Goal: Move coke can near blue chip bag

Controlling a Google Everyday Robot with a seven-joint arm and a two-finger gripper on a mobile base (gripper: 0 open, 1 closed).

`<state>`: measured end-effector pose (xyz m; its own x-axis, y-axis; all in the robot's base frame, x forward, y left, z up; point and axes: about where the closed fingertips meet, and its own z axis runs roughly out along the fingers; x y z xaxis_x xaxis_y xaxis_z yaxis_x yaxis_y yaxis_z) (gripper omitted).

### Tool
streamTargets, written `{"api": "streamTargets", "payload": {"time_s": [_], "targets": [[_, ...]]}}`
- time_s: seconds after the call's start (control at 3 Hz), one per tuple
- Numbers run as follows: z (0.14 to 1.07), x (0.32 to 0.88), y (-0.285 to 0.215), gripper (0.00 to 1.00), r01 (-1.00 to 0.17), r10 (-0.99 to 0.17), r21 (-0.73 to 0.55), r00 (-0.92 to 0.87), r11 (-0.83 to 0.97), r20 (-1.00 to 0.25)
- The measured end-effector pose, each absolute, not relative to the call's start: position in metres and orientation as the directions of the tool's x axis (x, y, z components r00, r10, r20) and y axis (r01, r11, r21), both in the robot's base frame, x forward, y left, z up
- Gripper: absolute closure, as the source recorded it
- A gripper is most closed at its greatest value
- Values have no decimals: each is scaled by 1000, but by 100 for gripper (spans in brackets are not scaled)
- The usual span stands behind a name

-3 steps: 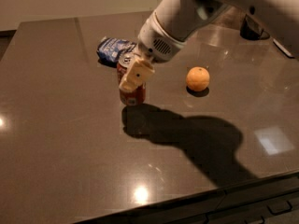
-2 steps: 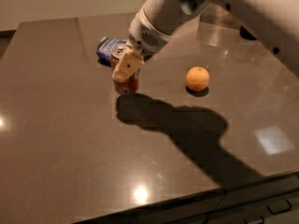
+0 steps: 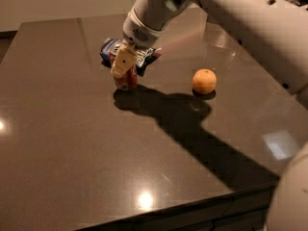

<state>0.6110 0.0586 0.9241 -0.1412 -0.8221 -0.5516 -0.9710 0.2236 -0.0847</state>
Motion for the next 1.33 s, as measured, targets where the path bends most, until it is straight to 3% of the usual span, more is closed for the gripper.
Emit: {"api": "streamTargets", "payload": {"time_s": [0.33,0.67,1.33], "targets": [[915,633,60,82,-967,-828,-70,-170,244,-534],[908,644,62,51,-966,-833,-61,-183,251,-522],[905,643,65,0,-968,-834,-57,-181,245,-521]]}}
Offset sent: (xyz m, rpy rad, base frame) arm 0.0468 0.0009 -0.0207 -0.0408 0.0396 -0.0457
